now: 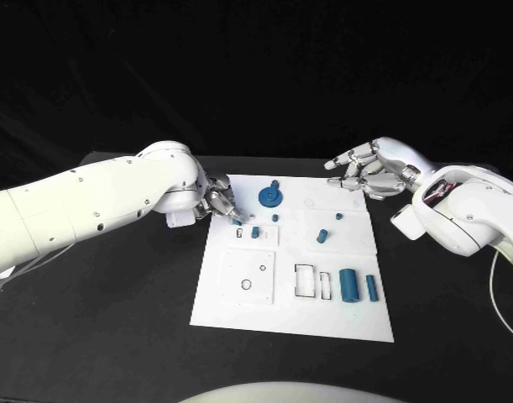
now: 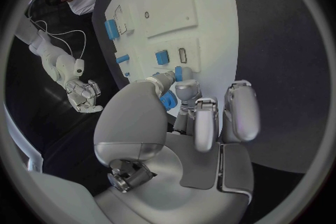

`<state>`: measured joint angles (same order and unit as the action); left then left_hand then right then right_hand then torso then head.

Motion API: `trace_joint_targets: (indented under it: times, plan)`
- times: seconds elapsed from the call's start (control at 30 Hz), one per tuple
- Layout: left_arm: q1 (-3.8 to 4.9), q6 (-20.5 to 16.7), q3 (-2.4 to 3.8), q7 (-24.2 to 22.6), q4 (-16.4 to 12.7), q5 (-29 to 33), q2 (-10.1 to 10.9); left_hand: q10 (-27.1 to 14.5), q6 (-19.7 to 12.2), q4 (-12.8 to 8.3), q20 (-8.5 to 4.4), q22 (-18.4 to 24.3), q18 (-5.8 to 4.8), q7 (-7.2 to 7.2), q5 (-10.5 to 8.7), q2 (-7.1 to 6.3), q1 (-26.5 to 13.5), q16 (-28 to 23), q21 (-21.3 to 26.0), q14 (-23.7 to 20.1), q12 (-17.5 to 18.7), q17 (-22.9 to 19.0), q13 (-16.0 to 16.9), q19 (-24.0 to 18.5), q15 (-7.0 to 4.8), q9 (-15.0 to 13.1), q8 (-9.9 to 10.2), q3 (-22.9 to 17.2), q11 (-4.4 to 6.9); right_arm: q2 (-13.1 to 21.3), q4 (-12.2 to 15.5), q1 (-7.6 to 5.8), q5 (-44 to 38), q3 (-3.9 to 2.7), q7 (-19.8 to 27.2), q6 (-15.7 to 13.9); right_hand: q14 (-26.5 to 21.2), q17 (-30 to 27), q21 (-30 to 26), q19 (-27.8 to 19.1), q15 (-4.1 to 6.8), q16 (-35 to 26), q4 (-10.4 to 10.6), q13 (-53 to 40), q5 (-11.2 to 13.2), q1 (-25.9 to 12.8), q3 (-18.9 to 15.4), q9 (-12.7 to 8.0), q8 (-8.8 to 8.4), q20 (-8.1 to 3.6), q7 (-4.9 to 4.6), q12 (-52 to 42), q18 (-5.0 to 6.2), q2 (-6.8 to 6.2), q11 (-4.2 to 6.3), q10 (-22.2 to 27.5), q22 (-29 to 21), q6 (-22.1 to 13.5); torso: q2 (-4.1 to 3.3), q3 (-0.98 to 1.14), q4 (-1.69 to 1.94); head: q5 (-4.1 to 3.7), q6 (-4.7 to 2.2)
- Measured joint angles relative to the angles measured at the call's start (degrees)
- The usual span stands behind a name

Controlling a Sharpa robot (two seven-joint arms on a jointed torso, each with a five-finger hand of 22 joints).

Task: Assemble the parts on the task board

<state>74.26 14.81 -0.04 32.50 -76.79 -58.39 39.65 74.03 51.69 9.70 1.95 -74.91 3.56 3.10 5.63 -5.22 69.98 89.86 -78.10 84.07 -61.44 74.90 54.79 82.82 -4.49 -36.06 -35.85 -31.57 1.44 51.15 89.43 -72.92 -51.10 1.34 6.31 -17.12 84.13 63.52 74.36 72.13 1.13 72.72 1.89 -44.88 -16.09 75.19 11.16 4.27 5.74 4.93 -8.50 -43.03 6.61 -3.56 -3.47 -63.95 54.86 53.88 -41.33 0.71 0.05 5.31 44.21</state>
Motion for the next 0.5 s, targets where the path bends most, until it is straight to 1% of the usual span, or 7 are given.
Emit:
trace_joint_targets:
  times: [0.07, 0.2, 0.33, 0.5]
  plan:
    - [-0.24, -0.4, -0.21, -0.3, -0.8, -0.4, 0.4, 0.0, 0.0, 0.0, -0.17, 0.0, 0.0, 0.0, -0.01, 0.0, 0.0, 0.0, -0.3, 0.0, 0.0, 0.0, 0.1, 0.2, 0.0, 0.0, 0.0, 0.0, 0.0, 0.0, 0.0, 0.0, 0.0, 0.0, 0.0, 0.0, 0.0, 0.0, 0.0, 0.0, 0.0, 0.0, 0.0, 0.0, 0.0, 0.0, 0.0, 0.0, 0.0, 0.0, 0.0, 0.0, 0.0, 0.0, 0.0, 0.0, 0.0, 0.0, 0.0, 0.0, 0.0, 0.08, 0.04]
    - [-0.67, -1.0, -0.44, -0.7, -1.8, -1.1, 0.7, 0.1, -0.1, 0.1, -0.2, 0.0, 0.0, 0.07, -0.02, -0.07, -0.1, 0.0, -0.3, 0.0, 0.0, 0.0, 0.1, 0.2, 0.0, 0.0, 0.0, -0.1, -0.12, 0.0, 0.0, 0.0, 0.0, 0.0, 0.0, 0.0, 0.0, 0.0, 0.0, 0.0, 0.0, 0.0, 0.0, 0.0, 0.0, 0.0, 0.0, 0.0, 0.0, 0.0, 0.0, 0.0, 0.0, 0.0, 0.0, 0.0, 0.0, 0.0, 0.0, 0.02, -0.05, 0.17, 0.08]
    - [-0.95, -1.1, -0.52, -1.0, -2.1, -1.8, 0.9, 0.4, 0.2, -0.3, -0.2, 0.0, 0.0, -0.03, -0.13, -0.44, -0.4, 0.0, -0.3, 0.0, 0.0, 0.0, 0.1, 0.2, 0.0, 0.0, 0.0, -0.7, 0.0, 0.0, 0.0, 0.0, 0.0, 0.0, 0.0, 0.0, 0.0, 0.0, 0.0, 0.0, 0.0, 0.0, 0.0, 0.0, 0.0, 0.0, 0.0, 0.0, 0.0, 0.0, 0.0, 0.0, 0.0, 0.0, 0.0, 0.0, 0.0, 0.0, -0.03, 0.02, -0.12, 0.21, 0.15]
    - [-1.21, -1.0, -0.6, -1.1, -2.2, -2.9, 0.9, 0.4, 0.2, -0.6, -0.2, 0.0, 0.0, -0.03, -0.16, -0.6, -0.6, 0.0, -0.3, 0.0, 0.0, 0.0, 0.1, 0.2, 0.0, 0.0, 0.0, -0.9, 0.0, 0.0, 0.0, 0.0, 0.0, 0.01, 0.0, 0.0, 0.0, 0.0, 0.0, 0.0, 0.0, 0.0, 0.0, 0.0, 0.0, 0.0, 0.0, 0.0, 0.0, 0.0, 0.0, 0.0, 0.0, 0.0, 0.0, 0.0, 0.0, 0.0, -0.05, 0.09, -0.13, 0.25, 0.24]
